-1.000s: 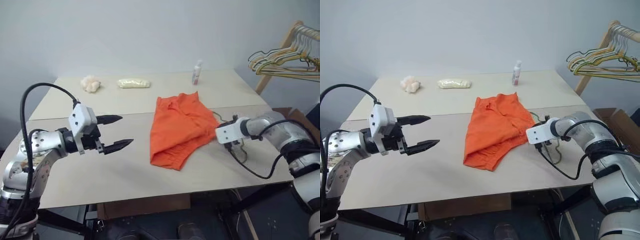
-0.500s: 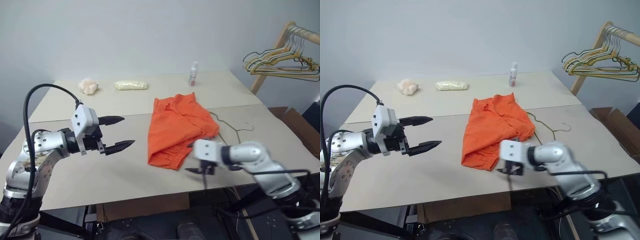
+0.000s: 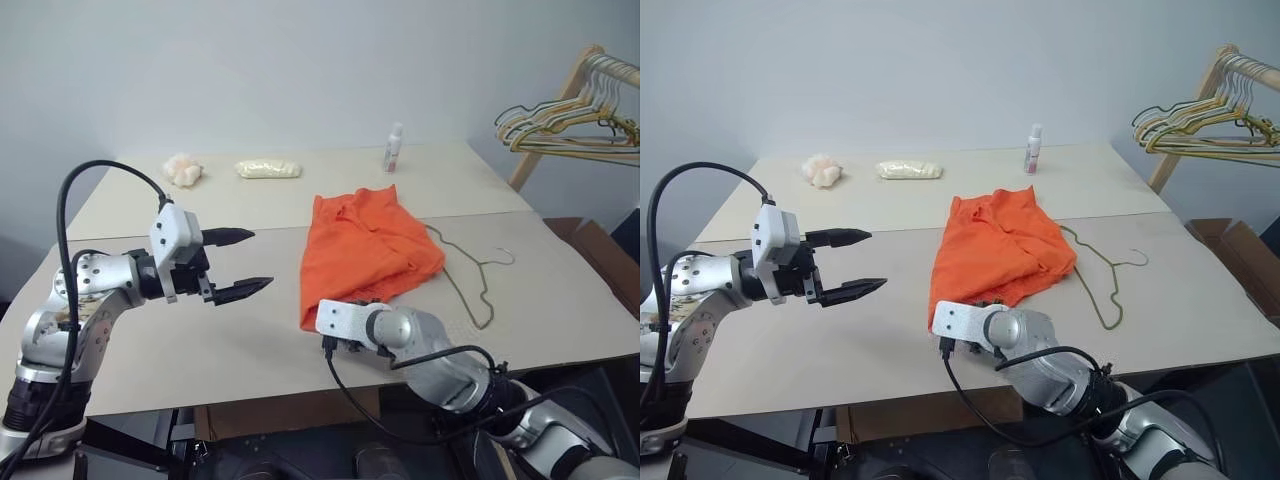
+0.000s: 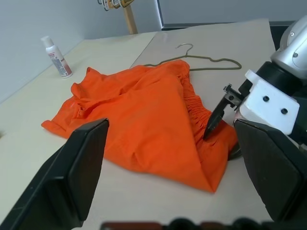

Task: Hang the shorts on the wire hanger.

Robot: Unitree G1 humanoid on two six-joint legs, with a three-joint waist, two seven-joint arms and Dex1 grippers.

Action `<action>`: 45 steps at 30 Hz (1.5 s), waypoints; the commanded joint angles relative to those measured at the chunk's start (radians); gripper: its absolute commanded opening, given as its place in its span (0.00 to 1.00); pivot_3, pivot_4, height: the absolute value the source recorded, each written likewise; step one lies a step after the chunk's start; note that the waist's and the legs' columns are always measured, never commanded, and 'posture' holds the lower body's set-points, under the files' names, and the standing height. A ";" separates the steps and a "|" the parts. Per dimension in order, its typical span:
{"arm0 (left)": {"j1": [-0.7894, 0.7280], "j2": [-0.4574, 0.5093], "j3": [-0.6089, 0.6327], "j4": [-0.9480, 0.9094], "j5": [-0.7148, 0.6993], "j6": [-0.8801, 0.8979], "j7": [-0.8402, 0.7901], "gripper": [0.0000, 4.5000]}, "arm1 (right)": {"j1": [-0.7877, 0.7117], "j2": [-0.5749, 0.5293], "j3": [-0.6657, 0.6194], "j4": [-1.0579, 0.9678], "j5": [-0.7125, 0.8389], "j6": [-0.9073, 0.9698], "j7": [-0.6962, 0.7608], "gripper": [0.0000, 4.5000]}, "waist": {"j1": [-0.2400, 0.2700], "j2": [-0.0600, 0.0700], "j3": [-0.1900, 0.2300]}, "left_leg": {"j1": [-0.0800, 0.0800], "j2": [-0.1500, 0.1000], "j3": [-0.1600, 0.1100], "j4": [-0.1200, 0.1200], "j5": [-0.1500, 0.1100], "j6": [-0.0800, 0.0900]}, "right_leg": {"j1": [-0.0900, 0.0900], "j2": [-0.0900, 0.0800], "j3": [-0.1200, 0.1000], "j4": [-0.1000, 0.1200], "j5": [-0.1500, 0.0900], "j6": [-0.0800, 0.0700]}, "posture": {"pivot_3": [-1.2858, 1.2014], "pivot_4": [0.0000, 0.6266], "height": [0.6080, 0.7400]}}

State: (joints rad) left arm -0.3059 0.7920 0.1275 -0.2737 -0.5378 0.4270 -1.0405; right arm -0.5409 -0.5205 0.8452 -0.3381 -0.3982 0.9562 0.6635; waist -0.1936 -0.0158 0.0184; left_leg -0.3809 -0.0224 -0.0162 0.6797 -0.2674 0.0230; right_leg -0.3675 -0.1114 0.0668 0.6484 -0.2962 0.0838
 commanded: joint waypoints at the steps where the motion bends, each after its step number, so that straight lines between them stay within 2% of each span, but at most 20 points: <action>1: -0.009 0.000 0.010 -0.023 -0.001 -0.015 0.006 1.00 | 0.004 -0.083 -0.017 0.026 -0.064 -0.051 -0.002 0.25 | 0.003 0.000 0.000 | 0.000 0.000 0.000 0.000 0.000 0.000 | 0.000 0.000 0.000 0.000 0.000 0.000 | 0.45 0.00 1.00; 4: -0.003 -0.004 0.010 -0.029 -0.002 -0.015 0.012 1.00 | 0.040 -0.208 -0.039 -0.002 -0.073 -0.211 0.035 0.02 | 0.014 0.000 0.000 | -0.001 -0.001 -0.001 0.000 0.000 0.000 | -0.001 -0.001 -0.001 -0.001 0.000 0.000 | 0.45 0.00 1.00; 8: 0.004 -0.004 0.010 -0.033 -0.003 -0.017 0.012 1.00 | 0.096 -0.384 -0.110 0.048 -0.046 -0.542 0.058 0.01 | 0.016 0.000 0.000 | -0.003 -0.001 -0.001 0.000 0.000 0.000 | -0.001 -0.001 -0.001 -0.001 0.000 0.000 | 0.44 0.00 1.00; 11: -0.003 -0.007 0.005 -0.030 -0.004 -0.017 0.010 1.00 | 0.107 -0.466 -0.177 0.145 -0.040 -0.736 0.059 0.01 | 0.014 0.000 0.000 | -0.002 0.000 0.001 0.000 0.000 0.000 | 0.004 0.000 -0.001 -0.002 0.000 0.000 | 0.44 0.00 1.00; 15: -0.010 -0.013 -0.005 -0.029 -0.004 -0.017 0.009 1.00 | 0.112 -0.495 -0.259 0.262 -0.002 -0.888 0.082 0.01 | 0.012 -0.001 0.000 | 0.002 0.001 0.001 0.000 0.000 0.000 | 0.009 0.001 -0.001 -0.005 0.000 0.000 | 0.44 0.00 1.00; 16: -0.011 -0.016 -0.008 -0.030 -0.004 -0.017 0.010 1.00 | 0.110 -0.507 -0.268 0.300 -0.001 -0.979 0.075 0.01 | 0.011 0.000 0.000 | 0.002 0.001 0.001 0.000 0.000 0.001 | 0.010 0.001 -0.001 -0.005 0.000 0.000 | 0.44 0.00 1.00; 17: -0.012 -0.019 -0.012 -0.032 -0.004 -0.016 0.011 1.00 | 0.110 -0.513 -0.280 0.332 0.006 -1.054 0.072 0.06 | 0.010 0.000 0.000 | 0.002 0.002 0.001 -0.001 0.000 0.001 | 0.010 0.001 -0.001 -0.005 0.000 0.000 | 0.44 0.00 1.00; 19: -0.013 -0.022 -0.015 -0.034 -0.005 -0.016 0.011 1.00 | 0.121 -0.505 -0.307 0.358 0.025 -1.088 0.097 0.18 | 0.009 0.000 0.000 | 0.002 0.002 0.001 -0.001 0.000 0.001 | 0.010 0.001 -0.001 -0.005 0.000 0.000 | 0.44 0.00 1.00; 23: -0.019 -0.025 -0.022 -0.032 -0.004 -0.017 0.010 1.00 | 0.144 -0.491 -0.350 0.376 0.045 -1.124 0.139 0.49 | 0.009 0.000 0.000 | 0.002 0.002 0.001 -0.001 0.000 0.001 | 0.011 0.001 0.000 -0.005 0.000 0.000 | 0.43 0.00 1.00; 27: -0.024 -0.024 -0.022 -0.031 -0.007 -0.013 0.008 1.00 | 0.207 -0.453 -0.457 0.302 0.150 -0.989 0.192 0.78 | 0.011 -0.001 0.000 | 0.003 0.003 0.001 0.000 0.000 0.001 | 0.012 0.001 -0.001 -0.006 0.000 0.000 | 0.43 0.00 1.00; 28: -0.025 -0.022 -0.021 -0.030 -0.007 -0.013 0.007 1.00 | 0.229 -0.460 -0.477 0.280 0.158 -0.967 0.206 0.88 | 0.012 -0.001 0.000 | 0.003 0.002 0.001 0.000 -0.001 0.001 | 0.013 0.001 -0.001 -0.006 0.000 0.000 | 0.43 0.00 1.00; 30: -0.027 -0.019 -0.020 -0.027 -0.007 -0.013 0.003 1.00 | 0.267 -0.478 -0.495 0.250 0.129 -0.952 0.217 0.99 | 0.016 0.000 0.000 | 0.003 0.003 0.000 0.000 -0.001 0.001 | 0.012 0.001 -0.001 -0.006 0.000 0.000 | 0.43 0.00 1.00; 36: -0.049 -0.033 -0.044 -0.020 -0.001 -0.015 -0.001 1.00 | 0.268 -0.380 -0.470 0.278 -0.056 -0.828 0.111 0.99 | 0.011 -0.005 -0.003 | 0.006 0.003 0.001 -0.001 -0.001 0.001 | 0.015 0.002 -0.001 -0.007 0.000 0.000 | 0.43 0.00 1.00; 40: -0.085 -0.053 -0.092 -0.012 0.008 -0.026 -0.021 1.00 | 0.269 -0.347 -0.472 0.266 -0.096 -0.800 0.121 0.79 | 0.010 -0.007 -0.005 | 0.009 0.003 0.001 -0.001 -0.001 0.001 | 0.017 0.002 0.000 -0.007 0.000 0.000 | 0.43 0.00 1.00; 45: -0.151 -0.103 -0.150 0.024 0.026 -0.044 -0.043 1.00 | 0.282 -0.345 -0.472 0.258 -0.123 -0.823 0.125 0.41 | 0.011 -0.007 -0.005 | 0.008 0.003 0.001 -0.001 -0.001 0.001 | 0.017 0.002 0.000 -0.007 0.000 0.000 | 0.42 0.00 1.00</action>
State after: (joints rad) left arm -0.4297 0.6949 -0.0207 -0.2489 -0.5127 0.4114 -1.0765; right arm -0.2612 -0.8629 0.3789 -0.0897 -0.5007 0.1374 0.7871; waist -0.1827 -0.0231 0.0135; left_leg -0.3731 -0.0194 -0.0148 0.6789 -0.2682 0.0238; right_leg -0.3513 -0.1096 0.0670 0.6415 -0.2963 0.0839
